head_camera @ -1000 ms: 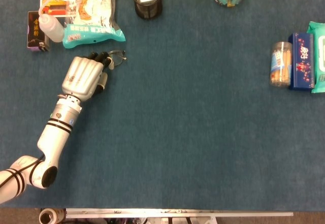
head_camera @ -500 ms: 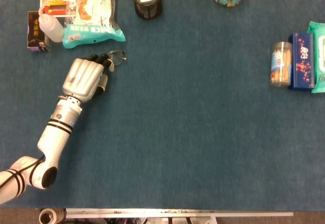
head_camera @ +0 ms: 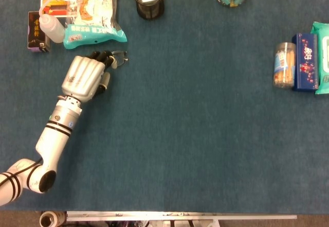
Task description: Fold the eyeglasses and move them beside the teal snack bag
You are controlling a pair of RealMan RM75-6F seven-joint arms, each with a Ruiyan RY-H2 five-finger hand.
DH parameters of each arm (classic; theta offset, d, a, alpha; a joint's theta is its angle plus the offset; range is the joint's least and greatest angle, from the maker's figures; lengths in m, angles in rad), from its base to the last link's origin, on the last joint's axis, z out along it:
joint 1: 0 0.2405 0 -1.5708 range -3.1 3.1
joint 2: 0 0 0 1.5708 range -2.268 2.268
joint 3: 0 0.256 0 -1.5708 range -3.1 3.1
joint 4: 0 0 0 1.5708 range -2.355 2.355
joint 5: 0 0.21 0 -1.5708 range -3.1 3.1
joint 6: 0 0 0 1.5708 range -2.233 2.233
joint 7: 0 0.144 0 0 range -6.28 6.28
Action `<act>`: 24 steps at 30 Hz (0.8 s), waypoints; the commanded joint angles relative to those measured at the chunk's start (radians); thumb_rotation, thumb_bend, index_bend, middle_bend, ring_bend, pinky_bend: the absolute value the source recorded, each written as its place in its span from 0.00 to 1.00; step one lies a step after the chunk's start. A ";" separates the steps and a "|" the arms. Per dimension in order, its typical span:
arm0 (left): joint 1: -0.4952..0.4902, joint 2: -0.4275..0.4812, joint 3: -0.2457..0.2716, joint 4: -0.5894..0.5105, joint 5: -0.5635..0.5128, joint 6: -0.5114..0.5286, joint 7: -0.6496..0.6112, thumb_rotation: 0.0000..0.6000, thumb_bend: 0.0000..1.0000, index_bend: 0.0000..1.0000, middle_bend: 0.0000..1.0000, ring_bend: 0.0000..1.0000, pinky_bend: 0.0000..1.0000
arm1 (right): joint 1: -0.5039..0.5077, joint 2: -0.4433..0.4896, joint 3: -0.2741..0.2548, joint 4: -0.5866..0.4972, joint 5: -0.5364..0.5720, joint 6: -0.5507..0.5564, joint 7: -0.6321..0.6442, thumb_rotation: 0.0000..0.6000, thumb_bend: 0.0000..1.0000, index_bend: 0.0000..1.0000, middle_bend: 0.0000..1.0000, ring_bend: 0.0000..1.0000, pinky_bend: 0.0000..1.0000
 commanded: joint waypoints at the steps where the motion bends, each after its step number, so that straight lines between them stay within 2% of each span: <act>1: -0.004 -0.008 -0.007 0.016 -0.013 -0.011 0.002 1.00 0.59 0.36 0.29 0.31 0.54 | 0.000 0.000 0.000 0.000 0.001 -0.001 0.000 1.00 0.17 0.23 0.34 0.32 0.54; 11: -0.008 -0.040 -0.002 0.085 -0.036 -0.047 0.001 1.00 0.59 0.36 0.29 0.31 0.54 | 0.002 -0.001 -0.002 0.003 0.002 -0.006 0.000 1.00 0.17 0.23 0.34 0.32 0.54; 24: -0.002 -0.048 0.007 0.103 -0.031 -0.047 -0.012 1.00 0.59 0.36 0.29 0.31 0.54 | 0.003 -0.004 -0.002 0.002 0.001 -0.007 -0.004 1.00 0.17 0.23 0.34 0.32 0.54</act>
